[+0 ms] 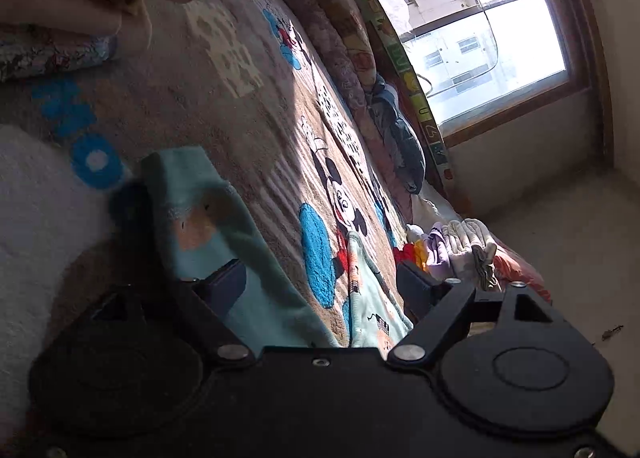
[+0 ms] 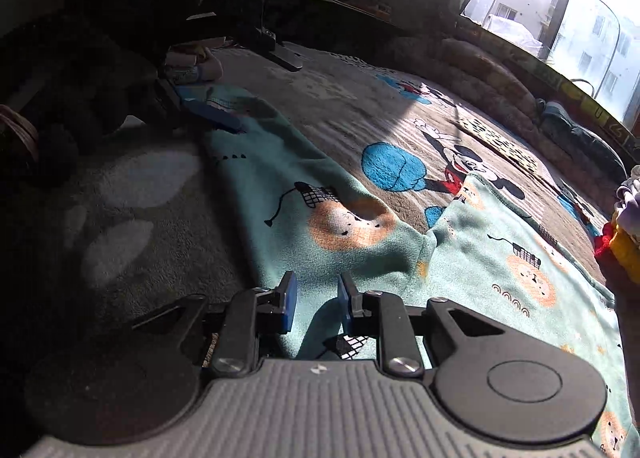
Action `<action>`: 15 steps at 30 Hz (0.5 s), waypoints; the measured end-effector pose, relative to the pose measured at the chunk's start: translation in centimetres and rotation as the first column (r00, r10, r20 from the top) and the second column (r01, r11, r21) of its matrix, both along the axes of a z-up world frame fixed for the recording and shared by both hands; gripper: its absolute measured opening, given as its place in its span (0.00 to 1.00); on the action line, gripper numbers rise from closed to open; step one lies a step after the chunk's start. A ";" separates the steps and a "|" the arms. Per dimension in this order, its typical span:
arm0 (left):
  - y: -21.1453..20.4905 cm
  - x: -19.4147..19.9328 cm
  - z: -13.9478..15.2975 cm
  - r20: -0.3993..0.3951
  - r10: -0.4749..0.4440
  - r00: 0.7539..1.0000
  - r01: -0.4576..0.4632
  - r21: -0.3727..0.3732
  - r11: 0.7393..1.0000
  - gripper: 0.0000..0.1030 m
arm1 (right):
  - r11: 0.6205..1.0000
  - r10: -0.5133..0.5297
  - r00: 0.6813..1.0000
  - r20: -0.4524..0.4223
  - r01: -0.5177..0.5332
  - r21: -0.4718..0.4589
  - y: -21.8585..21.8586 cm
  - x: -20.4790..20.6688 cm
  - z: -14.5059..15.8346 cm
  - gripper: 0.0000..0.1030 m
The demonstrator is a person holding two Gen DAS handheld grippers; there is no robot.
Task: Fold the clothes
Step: 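Lay the folded hem down and open both grippers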
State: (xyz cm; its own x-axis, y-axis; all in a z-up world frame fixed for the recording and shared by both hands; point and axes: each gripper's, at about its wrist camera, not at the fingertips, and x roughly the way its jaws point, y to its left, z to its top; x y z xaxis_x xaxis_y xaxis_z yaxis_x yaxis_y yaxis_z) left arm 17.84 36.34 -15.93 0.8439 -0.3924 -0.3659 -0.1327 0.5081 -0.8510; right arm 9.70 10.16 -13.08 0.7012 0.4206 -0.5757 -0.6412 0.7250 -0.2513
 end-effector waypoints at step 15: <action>-4.3 -0.5 2.5 0.132 -0.017 0.991 0.000 0.127 0.992 0.80 | 0.990 0.133 0.991 -0.012 -0.132 0.046 -4.2 -10.5 0.6 0.27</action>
